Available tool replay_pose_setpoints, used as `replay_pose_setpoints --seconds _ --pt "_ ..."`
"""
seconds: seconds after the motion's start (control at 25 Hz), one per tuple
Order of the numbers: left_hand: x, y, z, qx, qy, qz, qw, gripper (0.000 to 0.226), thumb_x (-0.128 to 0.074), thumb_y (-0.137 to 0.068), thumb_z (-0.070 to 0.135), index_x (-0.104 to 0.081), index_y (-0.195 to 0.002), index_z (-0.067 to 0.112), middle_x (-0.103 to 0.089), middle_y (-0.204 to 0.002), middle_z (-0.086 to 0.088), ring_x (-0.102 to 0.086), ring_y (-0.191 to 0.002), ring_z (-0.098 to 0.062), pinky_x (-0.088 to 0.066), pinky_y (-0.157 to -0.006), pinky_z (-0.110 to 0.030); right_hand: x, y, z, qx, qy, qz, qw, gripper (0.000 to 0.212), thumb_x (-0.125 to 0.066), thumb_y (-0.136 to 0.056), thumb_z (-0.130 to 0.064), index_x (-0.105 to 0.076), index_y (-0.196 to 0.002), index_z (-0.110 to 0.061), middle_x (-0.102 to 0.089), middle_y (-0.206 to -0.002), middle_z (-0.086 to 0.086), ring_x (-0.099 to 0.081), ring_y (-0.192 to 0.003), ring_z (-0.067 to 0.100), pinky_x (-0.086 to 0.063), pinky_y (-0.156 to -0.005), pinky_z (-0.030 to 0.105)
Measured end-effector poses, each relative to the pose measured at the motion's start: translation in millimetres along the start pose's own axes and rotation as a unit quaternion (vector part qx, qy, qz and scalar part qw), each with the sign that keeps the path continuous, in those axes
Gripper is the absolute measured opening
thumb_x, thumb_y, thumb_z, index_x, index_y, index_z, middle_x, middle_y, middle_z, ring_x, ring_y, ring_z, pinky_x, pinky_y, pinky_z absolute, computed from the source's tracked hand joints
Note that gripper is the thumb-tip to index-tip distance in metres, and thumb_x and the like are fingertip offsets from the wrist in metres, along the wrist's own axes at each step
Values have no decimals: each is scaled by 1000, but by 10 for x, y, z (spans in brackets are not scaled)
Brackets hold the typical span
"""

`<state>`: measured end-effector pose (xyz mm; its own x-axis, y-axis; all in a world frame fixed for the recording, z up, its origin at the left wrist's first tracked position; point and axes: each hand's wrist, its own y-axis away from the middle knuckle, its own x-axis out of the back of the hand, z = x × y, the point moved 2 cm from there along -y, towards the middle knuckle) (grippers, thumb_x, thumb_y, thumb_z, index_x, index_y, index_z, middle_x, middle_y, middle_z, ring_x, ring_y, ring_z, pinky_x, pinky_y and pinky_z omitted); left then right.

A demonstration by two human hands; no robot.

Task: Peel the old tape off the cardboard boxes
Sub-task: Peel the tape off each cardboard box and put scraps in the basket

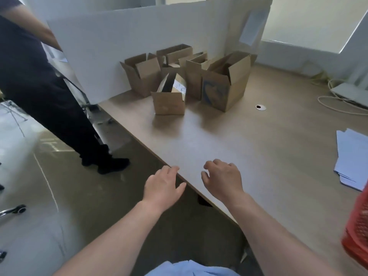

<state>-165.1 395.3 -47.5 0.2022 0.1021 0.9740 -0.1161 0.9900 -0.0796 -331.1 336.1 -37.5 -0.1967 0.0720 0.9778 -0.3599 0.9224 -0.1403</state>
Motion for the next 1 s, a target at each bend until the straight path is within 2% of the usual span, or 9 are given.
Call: replay_pose_setpoints --seconds 0.2,0.48,0.64,0.84,1.0 --pt "-6 -616 -186 0 16 9 1000 57 -42 -95 52 -32 -144 25 -43 -141 3 -43 -127 -15 -38 -98 -29 -139 -642 64 -9 7 -8 1000 30 -38 -94 -33 -61 -107 -19 -63 -102 -1 -59 -85 23 -38 -80 32" --pt "44 -1633 -773 -16 81 38 996 58 -49 -94 49 -35 -143 22 -45 -139 1 -48 -122 -18 -42 -89 -29 -395 -1548 -62 -53 12 6 998 28 -40 -92 -31 -62 -103 -17 -62 -95 -1 -57 -80 25 -37 -76 32" --pt "145 -2514 -1268 -26 141 39 989 52 -50 -94 47 -42 -138 21 -49 -133 -1 -51 -115 -17 -37 -79 -25 -515 -2258 -259 -110 13 19 994 28 -41 -93 -32 -63 -105 -19 -62 -97 -1 -57 -84 25 -31 -70 30" --pt "392 -3470 -1886 -57 161 51 984 47 -51 -94 43 -45 -135 19 -52 -127 -3 -54 -109 -19 -43 -74 -30 -451 -3073 -555 -194 12 48 980 30 -41 -94 -32 -62 -111 -19 -62 -105 1 -58 -90 25 -37 -76 32" --pt "447 -4203 -2087 -76 163 15 984 53 -52 -93 43 -40 -139 19 -47 -133 -5 -52 -114 -25 -48 -84 -40 -332 -3696 -661 -274 -4 102 956 33 -41 -95 -42 -60 -110 -20 -61 -103 2 -57 -89 22 -36 -69 31"
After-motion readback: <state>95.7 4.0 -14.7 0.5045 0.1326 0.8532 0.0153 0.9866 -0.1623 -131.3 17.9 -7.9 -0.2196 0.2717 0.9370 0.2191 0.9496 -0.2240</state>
